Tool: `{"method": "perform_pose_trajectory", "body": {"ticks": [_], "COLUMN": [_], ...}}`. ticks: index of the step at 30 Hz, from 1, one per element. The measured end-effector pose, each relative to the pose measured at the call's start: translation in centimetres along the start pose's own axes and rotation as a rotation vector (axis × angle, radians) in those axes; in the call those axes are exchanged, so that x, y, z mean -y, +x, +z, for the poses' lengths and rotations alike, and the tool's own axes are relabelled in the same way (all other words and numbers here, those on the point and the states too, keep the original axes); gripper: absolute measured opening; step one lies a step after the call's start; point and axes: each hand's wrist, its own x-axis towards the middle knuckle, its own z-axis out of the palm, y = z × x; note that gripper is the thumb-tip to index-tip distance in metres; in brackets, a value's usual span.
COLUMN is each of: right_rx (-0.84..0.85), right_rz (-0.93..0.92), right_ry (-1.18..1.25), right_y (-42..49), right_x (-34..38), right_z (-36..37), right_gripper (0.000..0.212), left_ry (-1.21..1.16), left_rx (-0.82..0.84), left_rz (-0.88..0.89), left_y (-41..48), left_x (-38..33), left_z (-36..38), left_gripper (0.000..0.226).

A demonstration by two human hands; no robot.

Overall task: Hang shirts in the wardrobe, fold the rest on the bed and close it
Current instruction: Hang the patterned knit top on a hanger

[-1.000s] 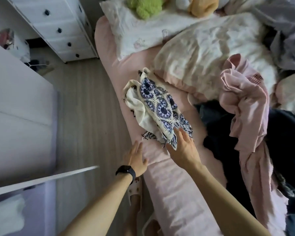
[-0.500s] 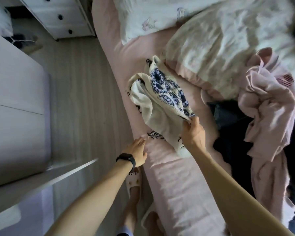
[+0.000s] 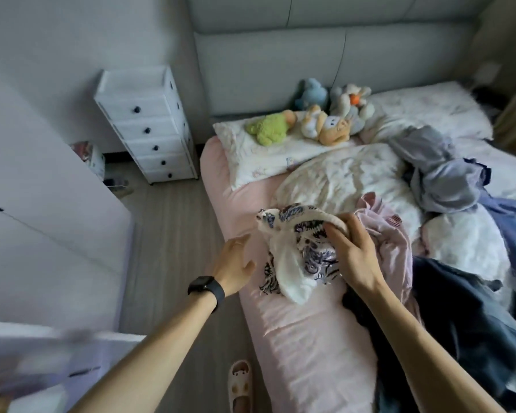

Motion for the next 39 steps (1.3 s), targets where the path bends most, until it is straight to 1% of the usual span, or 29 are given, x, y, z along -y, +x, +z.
{"method": "perform_pose_trajectory", "body": {"ticks": [2, 3, 5, 6, 7, 9, 10, 12, 13, 14, 15, 17, 19, 22, 24, 25, 27, 29, 31, 35, 37, 39], "right_rx": [0.081, 0.121, 0.198, 0.228, 0.256, 0.295, 0.317, 0.296, 0.26, 0.253, 0.245, 0.303, 0.371, 0.503, 0.515, 0.497, 0.527, 0.571, 0.59, 0.663, 0.678, 0.706], "right_rz": [-0.008, -0.009, -0.024, -0.027, -0.028, -0.029, -0.051, -0.087, -0.114, -0.146, -0.174, -0.231, -0.304, -0.421, -0.508, -0.527, -0.556, -0.587, -0.602, -0.63, -0.663, -0.702], "right_ry": [0.13, 0.217, 0.409, 0.482, 0.527, 0.566, 0.56, 0.485, 0.43, 0.362, 0.299, 0.144, -0.059, -0.284, -0.398, -0.438, -0.48, -0.537, -0.588, -0.675, -0.646, -0.502], "right_y": [-1.6, -2.2, -4.2, -5.1, -6.0, -7.0, -8.0, -9.3, -9.5, -10.2, -10.6, -11.6, -12.4, -14.9, -16.5, -17.0, -18.8, -20.4, -22.0, -26.7, -28.9, -31.3], "right_x": [3.1, 3.9, 6.6, 7.5, 8.5, 9.7, 10.5, 11.2, 11.3, 11.4, 11.3, 11.2, 11.1, 12.4, 13.2, 13.5, 14.4, 14.7, 14.8, 15.1, 15.3, 15.6], "right_z": [-0.9, -1.1, -2.3, -2.8, -3.1, -3.4, -3.4, -3.4, -3.4, -3.0, -2.8, -1.6, -0.2, 3.8, 6.9, 7.6, 11.2, 14.5, 17.6, 23.8, 26.3, 28.5], "right_gripper": [0.011, 0.015, 0.031, 0.036, 0.039, 0.039, 0.036, 0.013, 0.014, 0.021, 0.023, 0.017, 0.021, 0.025, 0.027, 0.029, 0.031, 0.029, 0.028, 0.032, 0.029, 0.021], "left_ry": [-0.007, -0.026, -0.091, -0.108, -0.088, -0.056, -0.089, -0.175, -0.181, -0.15, -0.131, -0.12, -0.137, -0.141, -0.139, -0.16, -0.225, -0.243, -0.276, -0.438, -0.509, -0.585], "left_rx": [-0.08, -0.114, -0.197, -0.212, -0.217, -0.236, -0.259, -0.302, -0.307, -0.312, -0.304, -0.317, -0.358, -0.44, -0.476, -0.465, -0.474, -0.513, -0.538, -0.561, -0.59, -0.669], "left_rz": [0.054, 0.085, 0.188, 0.216, 0.235, 0.232, 0.203, 0.133, 0.111, 0.075, 0.045, 0.016, 0.02, -0.013, -0.031, -0.044, -0.095, -0.136, -0.215, -0.325, -0.354, -0.396], "left_y": [-2.9, -4.1, -7.9, -9.5, -11.1, -13.9, -16.2, -20.2, -21.6, -24.2, -25.7, -29.2, -31.6, -35.9, -38.5, -39.0, -42.6, -45.6, -48.5, -53.0, -54.4, -55.4], "left_x": [-3.2, -4.4, -7.8, -9.1, -10.3, -11.5, -11.6, -11.0, -10.5, -9.4, -8.7, -7.2, -5.9, -3.2, -1.5, -1.2, 0.8, 2.8, 4.2, 5.5, 5.6, 5.7], "left_z": [-1.9, -2.4, -4.4, -5.3, -6.1, -7.1, -7.9, -9.4, -10.2, -11.2, -12.1, -14.1, -16.1, -19.2, -21.0, -21.5, -23.2, -24.6, -25.8, -27.3, -27.7, -28.2], "left_gripper": [0.073, 0.076, 0.08, 0.077, 0.069, 0.047, 0.04, 0.033, 0.03, 0.029, 0.029, 0.02, 0.006, 0.011, 0.014, 0.017, 0.02, 0.015, 0.009, 0.024, 0.022, 0.015]}}
